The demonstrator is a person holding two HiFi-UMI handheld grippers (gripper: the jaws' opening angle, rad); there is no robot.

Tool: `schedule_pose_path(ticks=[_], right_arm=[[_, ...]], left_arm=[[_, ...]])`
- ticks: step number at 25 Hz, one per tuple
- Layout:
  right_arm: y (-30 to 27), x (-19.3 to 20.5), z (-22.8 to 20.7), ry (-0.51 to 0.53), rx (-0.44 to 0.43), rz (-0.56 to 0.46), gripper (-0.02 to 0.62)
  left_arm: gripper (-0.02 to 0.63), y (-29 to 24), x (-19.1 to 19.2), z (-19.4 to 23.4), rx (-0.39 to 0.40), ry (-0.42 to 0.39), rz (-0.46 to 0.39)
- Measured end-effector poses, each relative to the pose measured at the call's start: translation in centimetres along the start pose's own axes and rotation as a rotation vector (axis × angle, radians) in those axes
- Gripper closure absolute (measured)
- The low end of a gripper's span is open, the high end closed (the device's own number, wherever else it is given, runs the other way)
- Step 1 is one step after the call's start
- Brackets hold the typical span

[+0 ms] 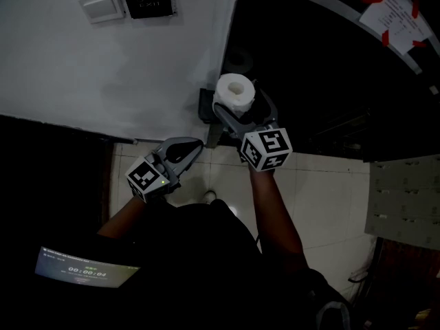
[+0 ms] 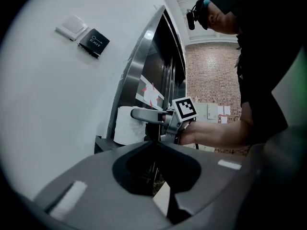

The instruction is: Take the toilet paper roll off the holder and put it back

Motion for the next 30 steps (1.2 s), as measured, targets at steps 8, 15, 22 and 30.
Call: schedule_pose_path(ticks=[8, 15, 22, 30], right_arm=[[-1.7, 0.5, -0.4, 0.022, 0.000, 0.065, 0.100], [-2.2, 0.8, 0.0, 0.019, -0.009, 0.064, 0.141], [-2.0, 0.6, 0.0, 0.000, -0.013, 0.053, 0.149], [-1.3, -0.5, 0.0, 0.003, -0.016, 0.045, 0.149]], left_arm=[[0.603, 0.2, -0.5, 0.1, -0.019, 0.018, 0.012], [0.603, 0.6, -0.5, 0.3, -0.032, 0.016, 0.007], [0.603, 0.6, -0.4, 0.3, -0.027, 0.011, 0.000], [0.603, 0.5, -0.2, 0.1, -0.018, 0.012, 0.002]])
Point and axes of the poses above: the fingertips, and each gripper's own axes: y backward along the fingers, z to its left, x out of its underside, the point moved 10 cm from there along y, backward along the fingers, and after that the axes turned 10 degrees about -z, right-handed, at the moved point
